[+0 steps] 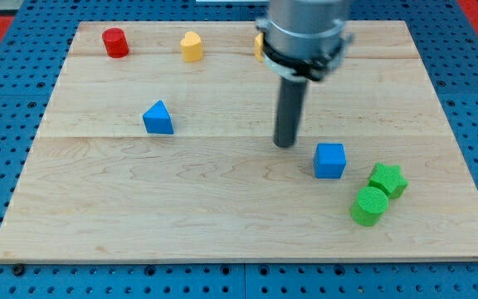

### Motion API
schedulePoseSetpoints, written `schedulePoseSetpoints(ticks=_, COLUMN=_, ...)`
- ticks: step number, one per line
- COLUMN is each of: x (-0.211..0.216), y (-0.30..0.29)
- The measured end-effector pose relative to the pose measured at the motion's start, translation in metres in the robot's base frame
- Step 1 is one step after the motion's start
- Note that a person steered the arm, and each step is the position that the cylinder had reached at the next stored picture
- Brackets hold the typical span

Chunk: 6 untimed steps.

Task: Slide the blue triangle towards the center of the board

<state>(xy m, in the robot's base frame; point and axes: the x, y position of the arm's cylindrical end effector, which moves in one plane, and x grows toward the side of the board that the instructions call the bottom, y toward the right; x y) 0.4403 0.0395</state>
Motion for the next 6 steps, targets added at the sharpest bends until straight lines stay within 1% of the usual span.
schedulePoseSetpoints(ticks=1, x=0.022, y=-0.059)
schedulePoseSetpoints(ticks=2, x=0.013, y=-0.131)
schedulePoseSetpoints(ticks=3, x=-0.026, y=-0.201)
schedulePoseSetpoints(ticks=4, x=-0.027, y=-0.199)
schedulePoseSetpoints(ticks=5, x=-0.044, y=-0.226)
schedulePoseSetpoints(ticks=6, x=-0.07, y=-0.248)
